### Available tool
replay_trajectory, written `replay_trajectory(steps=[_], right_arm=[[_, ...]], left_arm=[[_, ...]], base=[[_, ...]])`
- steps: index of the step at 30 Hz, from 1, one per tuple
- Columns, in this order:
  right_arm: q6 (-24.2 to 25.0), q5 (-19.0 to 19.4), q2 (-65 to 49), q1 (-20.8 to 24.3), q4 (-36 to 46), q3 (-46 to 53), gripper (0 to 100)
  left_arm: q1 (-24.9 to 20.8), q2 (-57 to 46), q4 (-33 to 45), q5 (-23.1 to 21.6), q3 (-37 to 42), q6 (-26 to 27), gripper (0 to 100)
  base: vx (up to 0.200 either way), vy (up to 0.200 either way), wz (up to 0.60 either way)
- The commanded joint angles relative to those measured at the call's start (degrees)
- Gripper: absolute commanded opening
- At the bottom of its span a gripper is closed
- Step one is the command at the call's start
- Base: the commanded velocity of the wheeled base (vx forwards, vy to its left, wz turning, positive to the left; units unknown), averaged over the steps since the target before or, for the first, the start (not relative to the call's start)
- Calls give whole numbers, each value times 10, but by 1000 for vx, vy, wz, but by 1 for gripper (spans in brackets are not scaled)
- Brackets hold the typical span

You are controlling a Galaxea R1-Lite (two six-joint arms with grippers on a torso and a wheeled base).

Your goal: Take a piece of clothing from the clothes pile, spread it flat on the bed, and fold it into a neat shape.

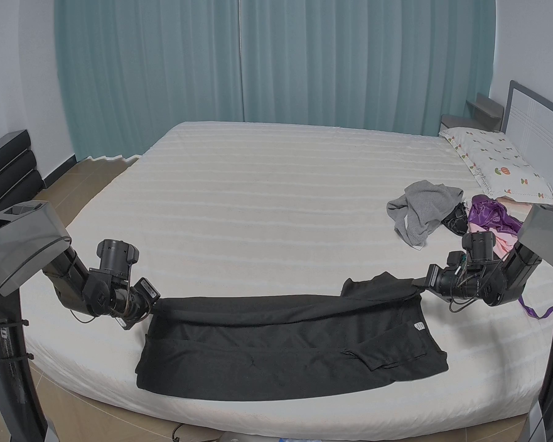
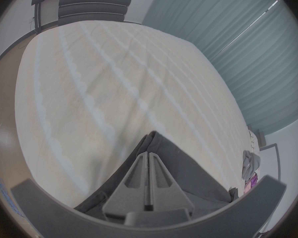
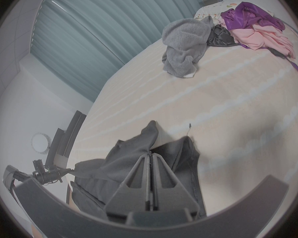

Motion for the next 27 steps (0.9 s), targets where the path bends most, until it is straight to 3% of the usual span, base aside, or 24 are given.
replay_trajectory(steps=[1, 8, 21, 27], right_arm=[[-15, 2, -3, -7, -15, 42, 0], [-41, 3, 2, -17, -17, 72, 0], [-41, 11, -15, -23, -17, 91, 0], [-57, 12, -7, -22, -17, 101, 0]], left_arm=[[-9, -2, 0, 0, 33, 0, 0], [-9, -8, 1, 0, 55, 7, 0], [-7, -49, 1, -8, 95, 15, 0], [-10, -38, 5, -8, 111, 41, 0]], base=[[0, 0, 0], [0, 0, 0], [0, 0, 0], [0, 0, 0]])
